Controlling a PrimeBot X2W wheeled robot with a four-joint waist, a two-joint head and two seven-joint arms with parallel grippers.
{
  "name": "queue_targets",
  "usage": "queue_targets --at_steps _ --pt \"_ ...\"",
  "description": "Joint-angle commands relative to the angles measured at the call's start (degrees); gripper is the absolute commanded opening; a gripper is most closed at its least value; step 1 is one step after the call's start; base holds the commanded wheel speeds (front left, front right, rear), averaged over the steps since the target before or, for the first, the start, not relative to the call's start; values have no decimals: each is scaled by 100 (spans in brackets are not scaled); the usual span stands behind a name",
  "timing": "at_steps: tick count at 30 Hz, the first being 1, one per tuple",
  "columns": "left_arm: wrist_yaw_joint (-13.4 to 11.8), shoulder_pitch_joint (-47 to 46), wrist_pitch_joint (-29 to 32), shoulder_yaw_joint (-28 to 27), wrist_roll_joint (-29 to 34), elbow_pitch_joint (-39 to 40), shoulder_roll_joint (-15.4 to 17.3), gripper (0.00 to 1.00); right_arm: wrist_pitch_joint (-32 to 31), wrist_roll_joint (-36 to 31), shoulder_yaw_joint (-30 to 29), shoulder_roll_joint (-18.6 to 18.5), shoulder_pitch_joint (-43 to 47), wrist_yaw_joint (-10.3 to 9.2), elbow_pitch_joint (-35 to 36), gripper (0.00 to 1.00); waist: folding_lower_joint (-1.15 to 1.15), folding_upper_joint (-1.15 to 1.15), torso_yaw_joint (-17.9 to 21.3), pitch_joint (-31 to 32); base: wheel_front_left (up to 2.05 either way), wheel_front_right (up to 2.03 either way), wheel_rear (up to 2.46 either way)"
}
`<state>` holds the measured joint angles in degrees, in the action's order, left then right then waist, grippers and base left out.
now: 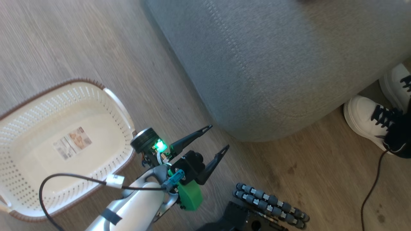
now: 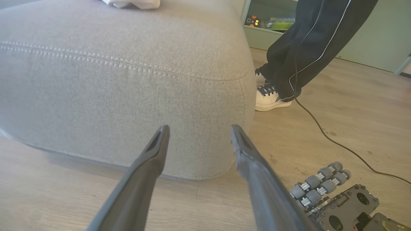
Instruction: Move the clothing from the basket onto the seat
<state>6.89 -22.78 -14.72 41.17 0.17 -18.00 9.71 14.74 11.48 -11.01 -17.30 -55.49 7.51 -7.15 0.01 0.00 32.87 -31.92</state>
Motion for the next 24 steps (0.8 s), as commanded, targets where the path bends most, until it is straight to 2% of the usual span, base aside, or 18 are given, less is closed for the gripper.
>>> queue_targets --at_steps 1,5,11,15,19,24 --pt "6 -166 -28 -46 59 145 0 100 26 -48 19 -261 -352 -2 -61 0 -1 0 -84 -256 0 0 0" --pt "-68 -198 -28 -139 -39 144 -2 100 26 -94 -26 -391 -863 -2 -539 0 -1 0 -150 -403 0 0 0" --pt "-198 -290 -28 -184 -39 285 -34 100 26 -263 -398 -641 -1757 -2 -1973 0 -1 0 -416 -646 0 0 0" --pt "-254 -319 -28 -164 -12 350 -21 100 26 -197 -924 -620 -2260 -2 -3070 0 -1 0 -595 -811 0 0 0" --pt "-329 -348 -28 -157 1 391 -13 100 26 -532 -1031 -704 -2558 -2 -3730 0 -1 0 -762 -984 0 0 0" --pt "-397 -375 -28 -124 -3 496 -33 100 26 -600 -1343 -654 -2781 -2 -4244 0 -1 0 -952 -1150 0 0 0"
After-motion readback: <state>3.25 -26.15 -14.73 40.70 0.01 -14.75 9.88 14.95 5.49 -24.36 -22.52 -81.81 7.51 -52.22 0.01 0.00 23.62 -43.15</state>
